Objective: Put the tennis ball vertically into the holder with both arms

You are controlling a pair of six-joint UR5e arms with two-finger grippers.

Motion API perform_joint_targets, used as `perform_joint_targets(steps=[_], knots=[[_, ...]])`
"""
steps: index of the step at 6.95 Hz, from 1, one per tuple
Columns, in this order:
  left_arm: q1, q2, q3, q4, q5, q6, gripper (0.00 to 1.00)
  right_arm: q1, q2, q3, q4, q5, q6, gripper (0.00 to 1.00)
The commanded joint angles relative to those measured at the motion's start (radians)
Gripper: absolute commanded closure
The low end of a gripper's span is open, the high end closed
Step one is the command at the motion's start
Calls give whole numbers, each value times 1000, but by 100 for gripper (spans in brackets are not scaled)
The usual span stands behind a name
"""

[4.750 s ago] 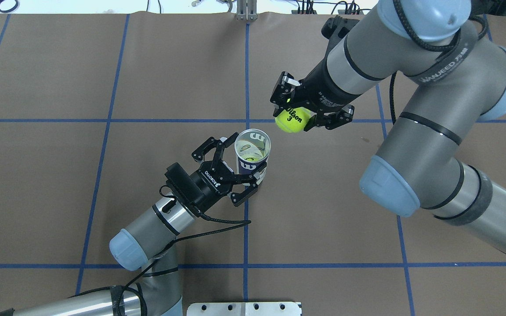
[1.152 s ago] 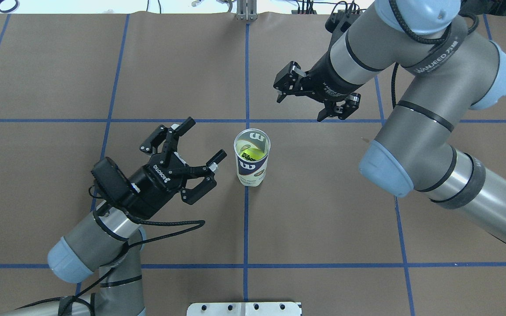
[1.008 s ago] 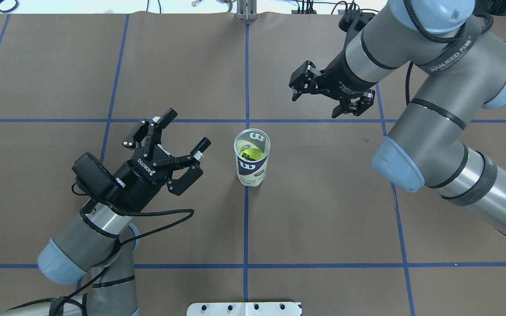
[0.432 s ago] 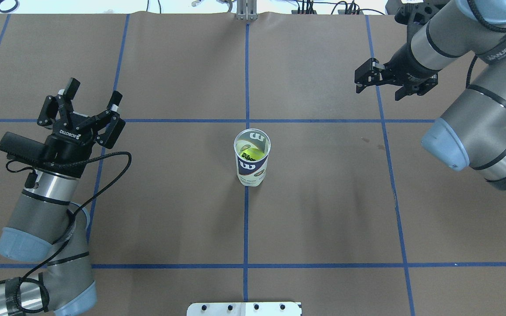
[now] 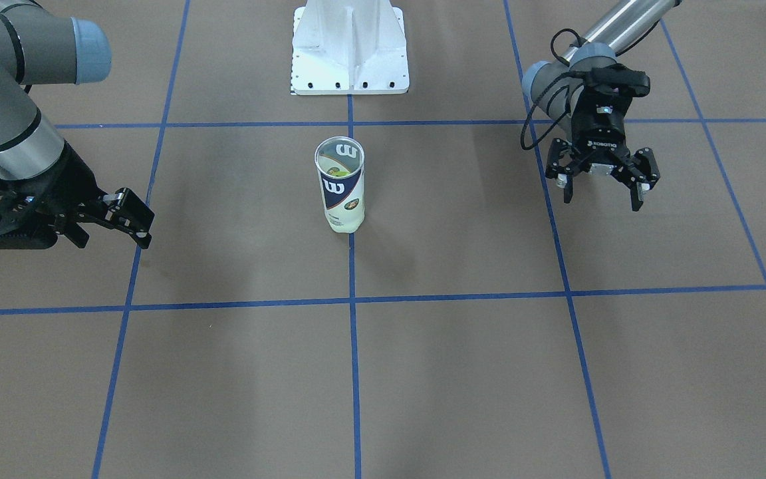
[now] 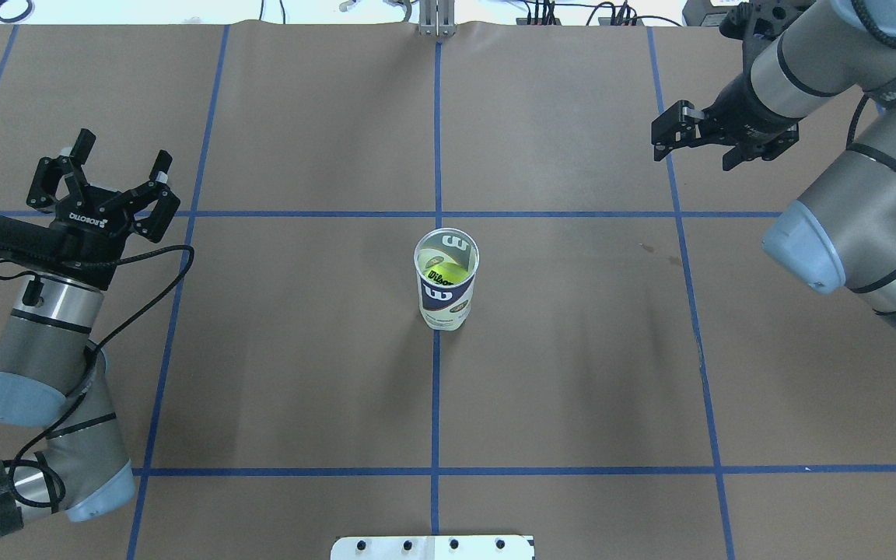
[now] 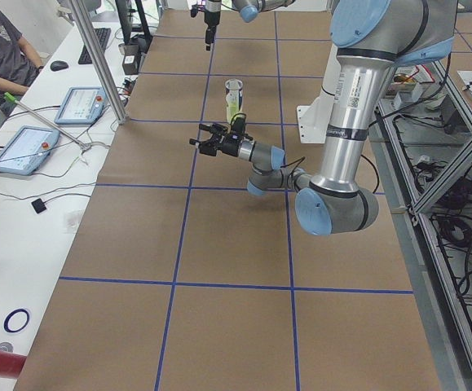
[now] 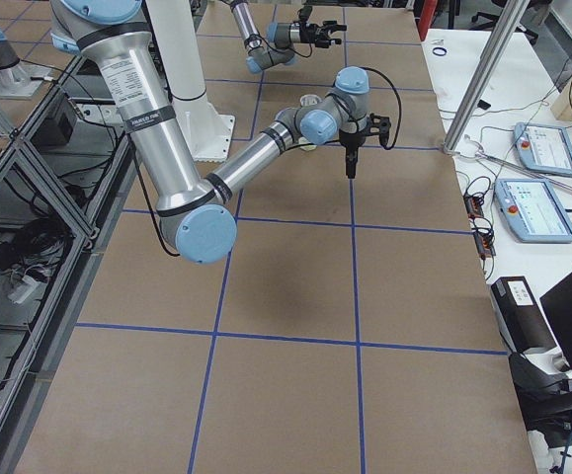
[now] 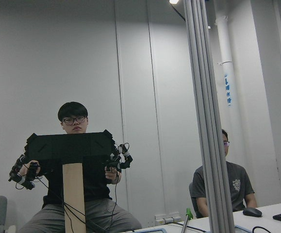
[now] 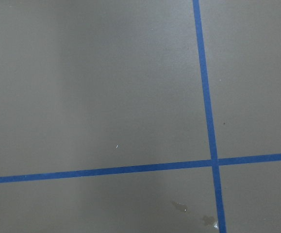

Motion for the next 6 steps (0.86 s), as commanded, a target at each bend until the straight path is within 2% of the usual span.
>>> perform_joint_targets(steps=[1,4,6], knots=[[-73,-7,29,24,-167,-120,2,2,-1,-1,0,-1,-8,2],[-325,-9,26,253,-612,-131,2,2,0,-16,2,-1,-9,1],[-505,-17,20,480,-880,-180,2,18,-1,-35,2,-1,-41,1]])
